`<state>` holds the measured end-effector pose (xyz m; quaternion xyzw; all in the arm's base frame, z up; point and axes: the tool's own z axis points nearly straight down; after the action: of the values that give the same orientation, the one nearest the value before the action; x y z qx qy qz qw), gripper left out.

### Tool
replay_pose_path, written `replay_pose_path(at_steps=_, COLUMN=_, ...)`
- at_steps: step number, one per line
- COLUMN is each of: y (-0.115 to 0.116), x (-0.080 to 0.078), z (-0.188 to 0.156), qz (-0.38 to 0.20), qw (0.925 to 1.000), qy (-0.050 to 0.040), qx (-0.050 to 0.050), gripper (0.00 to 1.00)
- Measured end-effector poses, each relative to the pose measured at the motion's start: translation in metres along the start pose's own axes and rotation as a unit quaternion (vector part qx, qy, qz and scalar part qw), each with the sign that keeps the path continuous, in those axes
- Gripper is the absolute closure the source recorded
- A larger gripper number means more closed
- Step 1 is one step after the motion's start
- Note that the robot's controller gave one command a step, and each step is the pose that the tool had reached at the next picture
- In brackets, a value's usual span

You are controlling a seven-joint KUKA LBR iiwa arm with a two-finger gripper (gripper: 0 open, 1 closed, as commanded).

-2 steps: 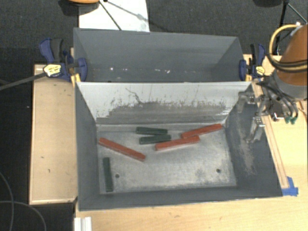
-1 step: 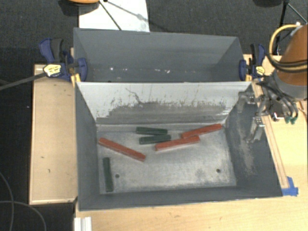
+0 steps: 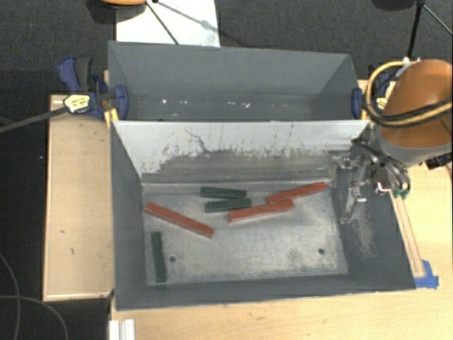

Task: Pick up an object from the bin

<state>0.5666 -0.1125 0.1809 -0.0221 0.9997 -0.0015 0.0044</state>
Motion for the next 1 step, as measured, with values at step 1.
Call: replay_pose_path(at_steps=1, y=0.0460, x=0.0027, z=0.0469, qz=0.046, qw=0.9989, qy=0.0034, qx=-0.002, gripper=0.00)
